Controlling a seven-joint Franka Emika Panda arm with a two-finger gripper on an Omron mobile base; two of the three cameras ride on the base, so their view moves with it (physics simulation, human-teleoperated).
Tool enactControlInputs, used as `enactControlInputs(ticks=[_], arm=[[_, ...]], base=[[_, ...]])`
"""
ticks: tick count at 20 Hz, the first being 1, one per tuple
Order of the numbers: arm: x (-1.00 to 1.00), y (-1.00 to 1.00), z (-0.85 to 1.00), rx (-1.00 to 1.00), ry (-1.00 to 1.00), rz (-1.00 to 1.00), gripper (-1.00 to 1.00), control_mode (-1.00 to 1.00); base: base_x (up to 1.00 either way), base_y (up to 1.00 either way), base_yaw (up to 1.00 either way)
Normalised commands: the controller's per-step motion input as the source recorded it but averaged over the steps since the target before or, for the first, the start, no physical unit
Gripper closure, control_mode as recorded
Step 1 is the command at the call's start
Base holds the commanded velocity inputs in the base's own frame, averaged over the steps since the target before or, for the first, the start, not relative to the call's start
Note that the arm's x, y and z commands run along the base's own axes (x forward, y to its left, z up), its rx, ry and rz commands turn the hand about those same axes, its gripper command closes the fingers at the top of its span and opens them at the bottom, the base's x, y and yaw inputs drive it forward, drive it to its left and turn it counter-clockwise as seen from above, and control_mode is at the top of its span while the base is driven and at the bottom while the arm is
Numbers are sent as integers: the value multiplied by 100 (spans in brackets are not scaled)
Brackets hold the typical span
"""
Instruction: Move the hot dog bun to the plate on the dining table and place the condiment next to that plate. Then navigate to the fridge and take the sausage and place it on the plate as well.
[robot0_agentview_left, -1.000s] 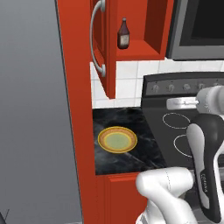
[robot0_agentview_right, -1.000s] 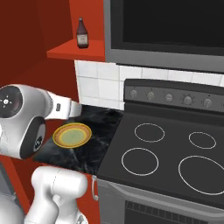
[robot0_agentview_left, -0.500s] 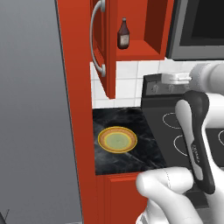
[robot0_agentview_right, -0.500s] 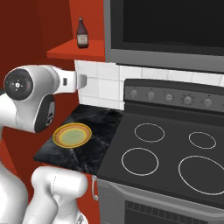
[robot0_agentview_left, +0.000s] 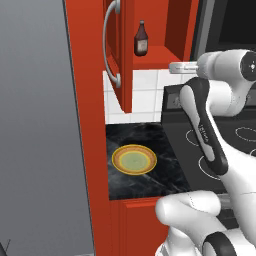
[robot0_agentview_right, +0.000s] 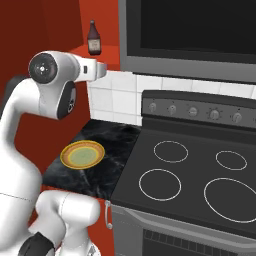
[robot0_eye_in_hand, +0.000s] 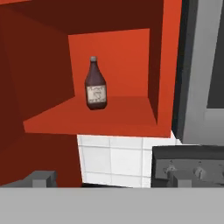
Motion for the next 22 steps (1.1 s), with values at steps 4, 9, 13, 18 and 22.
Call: enactControlInputs(ticks=[4, 9, 13, 18, 22], arm=[[72, 7, 23, 0, -7, 5, -100, -100], [47, 15, 38, -2, -13, 5, -100, -100], [18, 9, 33, -2, -3, 0, -100, -100], [14, 12, 16, -1, 0, 0, -100, -100], [1, 3, 0, 0, 0, 0, -100, -100]], base=[[0, 0, 0], [0, 0, 0], [0, 0, 0], [0, 0, 0], [0, 0, 0]])
